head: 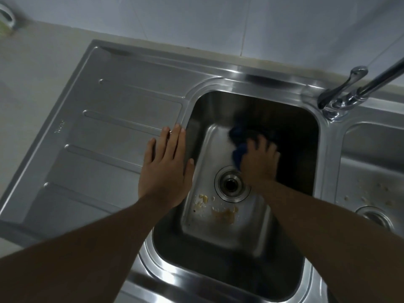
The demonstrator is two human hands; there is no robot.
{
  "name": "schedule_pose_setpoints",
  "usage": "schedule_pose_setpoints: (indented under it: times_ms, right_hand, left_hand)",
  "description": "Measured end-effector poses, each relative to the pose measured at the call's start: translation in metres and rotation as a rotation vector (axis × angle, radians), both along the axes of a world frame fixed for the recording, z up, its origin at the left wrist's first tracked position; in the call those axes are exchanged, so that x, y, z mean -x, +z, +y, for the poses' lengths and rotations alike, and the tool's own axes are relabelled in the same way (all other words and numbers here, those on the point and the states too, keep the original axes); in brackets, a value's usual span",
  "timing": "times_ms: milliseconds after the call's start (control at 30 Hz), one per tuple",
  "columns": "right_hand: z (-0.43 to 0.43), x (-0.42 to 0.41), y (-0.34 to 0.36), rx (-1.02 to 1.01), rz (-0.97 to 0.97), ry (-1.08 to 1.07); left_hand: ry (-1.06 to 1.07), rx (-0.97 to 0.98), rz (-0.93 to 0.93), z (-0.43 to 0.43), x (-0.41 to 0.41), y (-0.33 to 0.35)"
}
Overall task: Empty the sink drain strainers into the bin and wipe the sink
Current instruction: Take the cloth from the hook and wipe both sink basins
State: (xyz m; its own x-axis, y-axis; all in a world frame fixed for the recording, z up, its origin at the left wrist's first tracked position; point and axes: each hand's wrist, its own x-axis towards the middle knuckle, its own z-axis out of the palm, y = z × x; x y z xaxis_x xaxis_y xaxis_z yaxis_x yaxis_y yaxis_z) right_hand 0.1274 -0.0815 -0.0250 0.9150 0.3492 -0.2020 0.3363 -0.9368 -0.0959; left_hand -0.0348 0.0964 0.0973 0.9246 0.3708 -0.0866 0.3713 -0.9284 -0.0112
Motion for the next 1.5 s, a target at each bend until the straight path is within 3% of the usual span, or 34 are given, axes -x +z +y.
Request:
schedule_pose_setpoints:
  times_ms: [67, 233, 300, 533, 600, 733, 767, 900, 967, 1133, 1200, 1300, 1333, 1467, 1500]
  right_hand:
    - [-0.006, 0.002, -0.002, -0.083, 0.025, -0.278]
    - [0.025, 0.009, 0.003, -0.118, 0.145, -0.457]
    - [0.043, 0.011, 0.004, -0.092, 0.18, -0.308]
    - [0.033, 0.037, 0.0, -0.138, 0.157, 0.689]
    - [0.026, 0.029, -0.004, -0.127, 0.12, 0.701]
    - [0.052, 0.024, 0.002, -0.119, 0.202, 0.164]
    - [0.058, 0.029, 0.003, -0.102, 0.203, 0.149]
    - [0.032, 0.044, 0.002, -0.109, 0.134, 0.689]
    - [0.019, 0.035, 0.0, -0.103, 0.133, 0.784]
    - [0.039, 0.032, 0.002, -0.096, 0.184, 0.135]
    - [0.041, 0.044, 0.002, -0.077, 0.149, 0.288]
    - [0.02, 0.041, 0.002, -0.095, 0.131, 0.777]
    - [0.016, 0.035, 0.001, -0.097, 0.131, 0.781]
    - [0.022, 0.029, -0.001, -0.087, 0.173, 0.212]
    - [0.026, 0.032, 0.0, -0.073, 0.198, 0.165]
  left_hand:
    - [0.007, 0.0, 0.009, 0.0, 0.0, 0.0]
    - [0.012, 0.003, 0.012, 0.0, 0.0, 0.0]
    - [0.008, 0.0, 0.007, 0.0, -0.001, -0.001]
    - [0.008, -0.001, -0.017, 0.001, 0.001, -0.002]
    - [0.011, 0.003, -0.021, 0.001, 0.001, -0.002]
    - [0.01, 0.015, -0.026, 0.001, 0.001, -0.003]
    - [0.009, 0.014, -0.025, 0.001, 0.001, -0.004]
    - [0.009, -0.001, -0.015, 0.001, 0.001, -0.003]
    - [0.007, -0.006, -0.021, 0.002, 0.001, -0.003]
    - [0.008, 0.009, -0.035, 0.002, 0.002, -0.004]
    - [0.006, 0.013, -0.034, 0.002, 0.002, -0.003]
    - [0.01, 0.022, -0.035, 0.001, 0.002, -0.001]
    - [0.013, 0.031, -0.039, 0.001, 0.001, -0.001]
    - [0.012, 0.053, -0.059, 0.003, 0.002, -0.002]
    - [0.009, 0.053, -0.063, 0.003, 0.002, -0.003]
